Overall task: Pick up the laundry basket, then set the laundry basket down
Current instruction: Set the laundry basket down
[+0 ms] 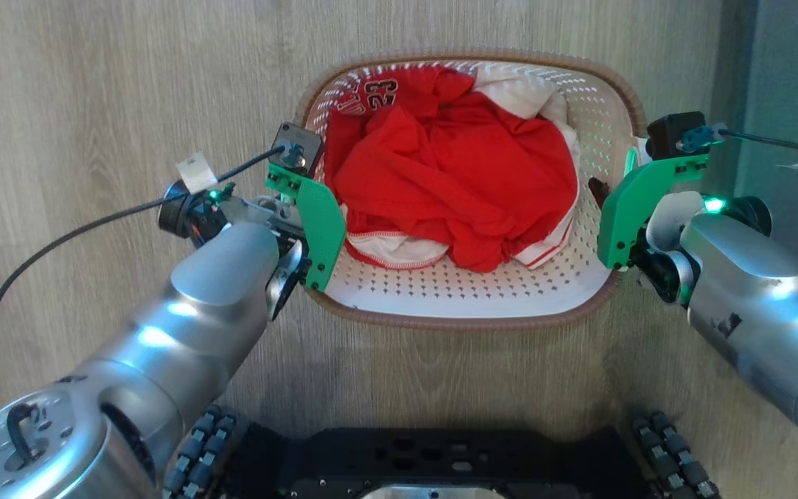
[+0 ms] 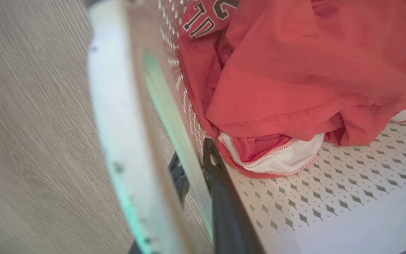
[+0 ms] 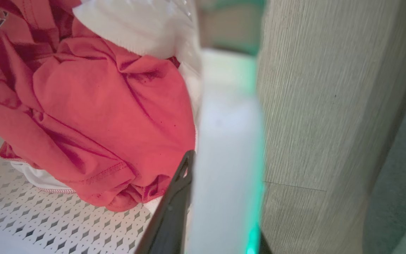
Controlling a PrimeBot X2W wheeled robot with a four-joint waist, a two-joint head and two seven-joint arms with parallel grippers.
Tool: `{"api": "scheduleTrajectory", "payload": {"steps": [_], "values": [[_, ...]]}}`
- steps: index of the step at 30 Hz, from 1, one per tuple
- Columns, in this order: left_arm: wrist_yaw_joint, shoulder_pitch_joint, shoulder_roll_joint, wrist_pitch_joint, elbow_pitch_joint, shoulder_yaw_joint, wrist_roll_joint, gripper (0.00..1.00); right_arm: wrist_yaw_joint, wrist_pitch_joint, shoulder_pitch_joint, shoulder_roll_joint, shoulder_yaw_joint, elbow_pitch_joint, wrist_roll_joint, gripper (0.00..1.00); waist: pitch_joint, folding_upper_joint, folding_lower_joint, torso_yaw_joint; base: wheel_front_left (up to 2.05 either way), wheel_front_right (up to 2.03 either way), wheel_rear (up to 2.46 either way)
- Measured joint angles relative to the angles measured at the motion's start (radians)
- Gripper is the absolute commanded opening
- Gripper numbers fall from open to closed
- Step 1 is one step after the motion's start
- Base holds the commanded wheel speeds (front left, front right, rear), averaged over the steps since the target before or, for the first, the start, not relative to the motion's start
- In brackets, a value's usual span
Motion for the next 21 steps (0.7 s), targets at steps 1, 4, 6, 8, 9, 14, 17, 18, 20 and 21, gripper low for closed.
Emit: {"api": "scheduleTrajectory", "payload": {"steps": [1, 4, 6, 8, 9, 14, 17, 18, 20, 21], "values": [[0.0, -0.004, 0.0, 0.0, 0.0, 0.0, 0.003, 0.0, 0.0, -0.005, -0.001, 0.0, 0.0, 0.002, 0.0, 0.0, 0.009, 0.0, 0.0, 0.0, 0.0, 0.0, 0.0], [0.0, -0.016, 0.0, -0.009, 0.0, -0.001, 0.016, 0.0, 0.004, -0.016, -0.011, 0.0, 0.0, 0.008, 0.0, 0.0, 0.029, 0.0, 0.0, 0.0, 0.0, 0.0, 0.0], [0.0, -0.02, 0.0, -0.012, 0.0, -0.001, 0.017, 0.0, 0.004, -0.021, -0.018, 0.0, 0.0, 0.011, 0.0, 0.0, 0.037, 0.0, -0.0001, 0.001, 0.0, 0.0, 0.0], [0.0, -0.026, 0.0, -0.013, 0.0, -0.001, 0.017, 0.0, 0.004, -0.027, -0.018, 0.0, 0.0, 0.011, 0.0, 0.0, 0.043, 0.0, -0.0002, 0.001, 0.0, 0.0, 0.0], [0.0, -0.028, 0.0, -0.013, 0.0, -0.001, 0.017, 0.0, 0.004, -0.033, -0.018, 0.0, 0.0, 0.013, 0.0, 0.0, 0.045, 0.0, -0.0002, 0.001, 0.0, 0.0, 0.0], [0.0, -0.031, 0.0, -0.011, -0.001, -0.001, 0.031, 0.0, 0.005, -0.043, -0.019, 0.001, 0.001, 0.017, 0.001, 0.0, 0.054, 0.0, -0.0002, 0.0, 0.0, 0.0, 0.0], [0.0, -0.031, 0.0, -0.011, -0.004, 0.0, 0.033, 0.0, 0.005, -0.052, -0.02, 0.001, 0.001, 0.019, 0.001, 0.0, 0.058, 0.0, -0.0002, 0.0, 0.0, 0.0, 0.0], [0.0, -0.031, 0.0, -0.011, -0.004, 0.0, 0.033, 0.0, 0.005, -0.052, -0.02, 0.001, 0.001, 0.019, 0.001, 0.0, 0.058, 0.0, -0.0002, 0.0, 0.0, 0.0, 0.0], [0.001, -0.031, 0.0, -0.011, -0.007, 0.0, 0.033, 0.0, 0.005, -0.058, -0.02, 0.001, 0.002, 0.022, 0.001, 0.0, 0.061, 0.0, -0.0002, 0.0, 0.0, 0.0, 0.0], [0.002, -0.031, 0.0, -0.011, -0.009, 0.0, 0.033, 0.0, 0.005, -0.058, -0.021, 0.001, 0.003, 0.023, 0.001, 0.0, 0.062, 0.0, -0.0002, 0.0, 0.0, 0.0, 0.0]]}}
